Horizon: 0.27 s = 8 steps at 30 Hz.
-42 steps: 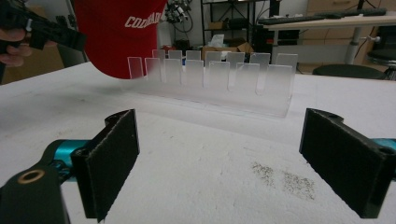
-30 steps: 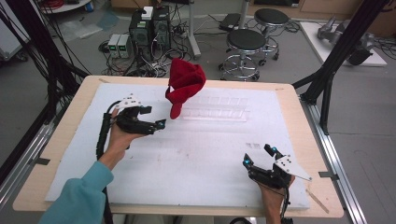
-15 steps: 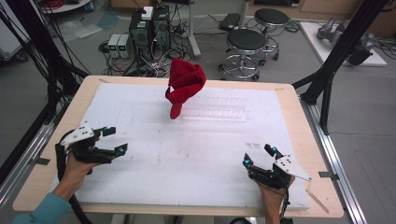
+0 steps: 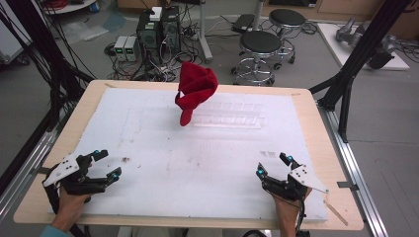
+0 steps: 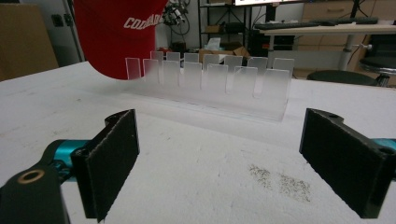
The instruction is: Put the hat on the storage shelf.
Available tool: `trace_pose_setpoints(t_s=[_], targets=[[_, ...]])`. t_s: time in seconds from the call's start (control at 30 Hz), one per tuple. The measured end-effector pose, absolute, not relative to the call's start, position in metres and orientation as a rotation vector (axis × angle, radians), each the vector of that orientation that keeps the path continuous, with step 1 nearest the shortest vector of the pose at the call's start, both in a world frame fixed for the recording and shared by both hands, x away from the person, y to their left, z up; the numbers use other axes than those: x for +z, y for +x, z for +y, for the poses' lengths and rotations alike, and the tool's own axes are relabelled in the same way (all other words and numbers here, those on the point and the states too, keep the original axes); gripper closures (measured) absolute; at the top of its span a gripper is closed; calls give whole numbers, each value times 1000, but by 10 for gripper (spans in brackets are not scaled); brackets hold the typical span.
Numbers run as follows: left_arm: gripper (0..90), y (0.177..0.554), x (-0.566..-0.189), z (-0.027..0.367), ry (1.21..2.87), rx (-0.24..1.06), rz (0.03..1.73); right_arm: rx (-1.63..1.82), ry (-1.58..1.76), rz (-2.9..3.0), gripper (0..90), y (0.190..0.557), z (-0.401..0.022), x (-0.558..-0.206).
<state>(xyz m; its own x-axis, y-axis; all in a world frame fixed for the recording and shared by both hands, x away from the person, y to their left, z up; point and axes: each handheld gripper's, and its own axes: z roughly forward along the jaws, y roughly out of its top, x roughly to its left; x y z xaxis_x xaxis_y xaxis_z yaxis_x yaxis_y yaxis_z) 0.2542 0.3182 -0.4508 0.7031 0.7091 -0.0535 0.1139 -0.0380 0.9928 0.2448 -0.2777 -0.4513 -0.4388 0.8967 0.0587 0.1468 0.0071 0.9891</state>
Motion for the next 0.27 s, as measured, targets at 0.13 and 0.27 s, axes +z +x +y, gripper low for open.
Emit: trace_pose_setpoints(t_s=[0.13,0.27], targets=[[154,253,-451,319,1546,555,692,1492,1070,1618,109,242,-278,-452],[152,253,-451,319,1548,551,696,1506,1070,1604,109,243,-280,-452]])
